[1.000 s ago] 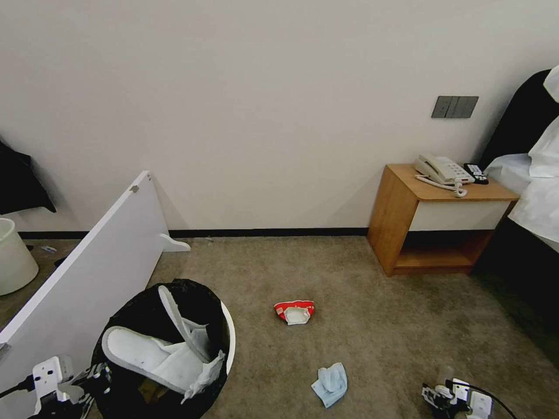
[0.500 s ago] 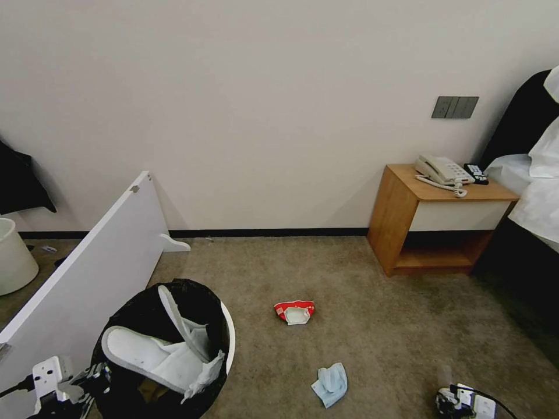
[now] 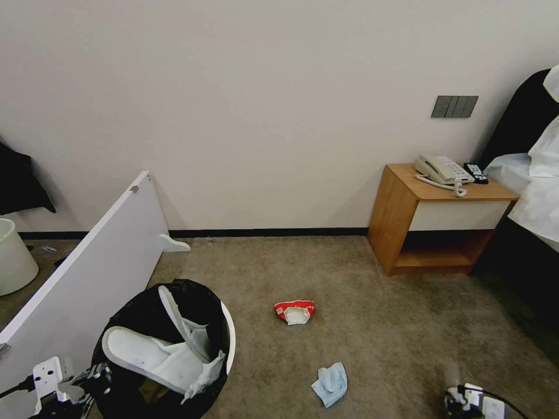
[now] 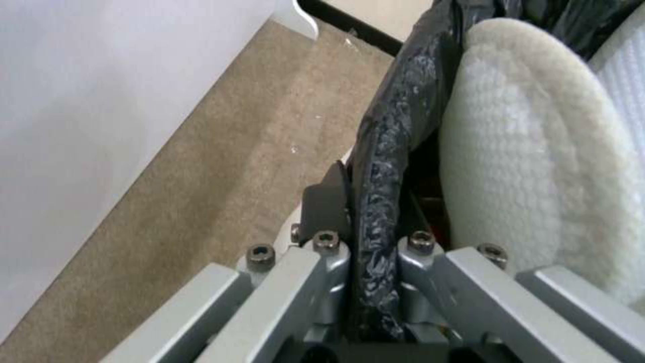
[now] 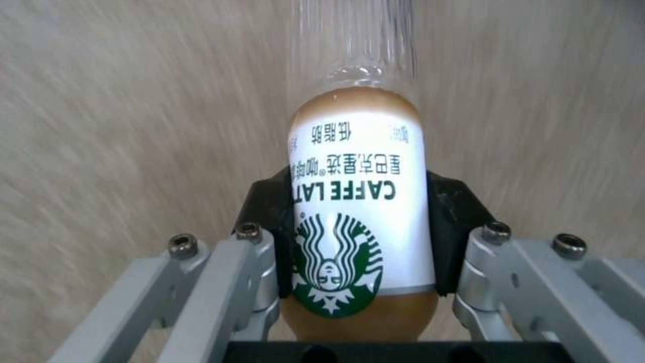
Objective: Pick up the trash bin, then pick up the garbage from the floor and place it into the trash bin.
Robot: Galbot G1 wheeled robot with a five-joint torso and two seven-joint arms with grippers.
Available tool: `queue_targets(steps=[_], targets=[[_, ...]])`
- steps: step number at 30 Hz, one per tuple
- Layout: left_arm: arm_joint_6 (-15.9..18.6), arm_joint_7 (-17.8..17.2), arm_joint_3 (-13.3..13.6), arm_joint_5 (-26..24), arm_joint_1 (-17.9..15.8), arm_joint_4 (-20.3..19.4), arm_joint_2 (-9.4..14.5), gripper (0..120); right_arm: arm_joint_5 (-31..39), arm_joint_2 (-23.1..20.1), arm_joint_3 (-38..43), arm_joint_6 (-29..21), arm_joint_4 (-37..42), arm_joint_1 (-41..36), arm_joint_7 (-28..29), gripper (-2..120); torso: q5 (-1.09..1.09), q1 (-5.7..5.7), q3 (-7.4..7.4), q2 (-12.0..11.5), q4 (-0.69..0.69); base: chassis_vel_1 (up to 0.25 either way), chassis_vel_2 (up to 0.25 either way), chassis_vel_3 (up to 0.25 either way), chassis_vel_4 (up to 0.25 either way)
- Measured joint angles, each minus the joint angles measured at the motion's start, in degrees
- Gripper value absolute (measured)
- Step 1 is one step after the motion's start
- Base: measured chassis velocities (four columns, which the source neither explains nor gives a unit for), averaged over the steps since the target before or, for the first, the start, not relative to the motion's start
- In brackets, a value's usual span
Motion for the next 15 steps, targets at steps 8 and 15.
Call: queue_targets(steps=[8,15], targets=[[0.2,-0.5,0.4,-1.0,0.2,0.0,-0.1,2,1.9,-6.4,-1.6,10.9,16.0,-4.4,-6.7,35,-0.03,0.0,0.0,0.0,0.01,0.0,0.0,0.0,0.0],[0.2,-0.6,0.1,-1.1,0.8,0.0,0.0,2,14.9,-13.0,-7.3,14.2,35.4,-3.4,-8.1,35,-0.04,0.0,0.0,0.0,0.0,0.0,0.0,0.0,0.0]])
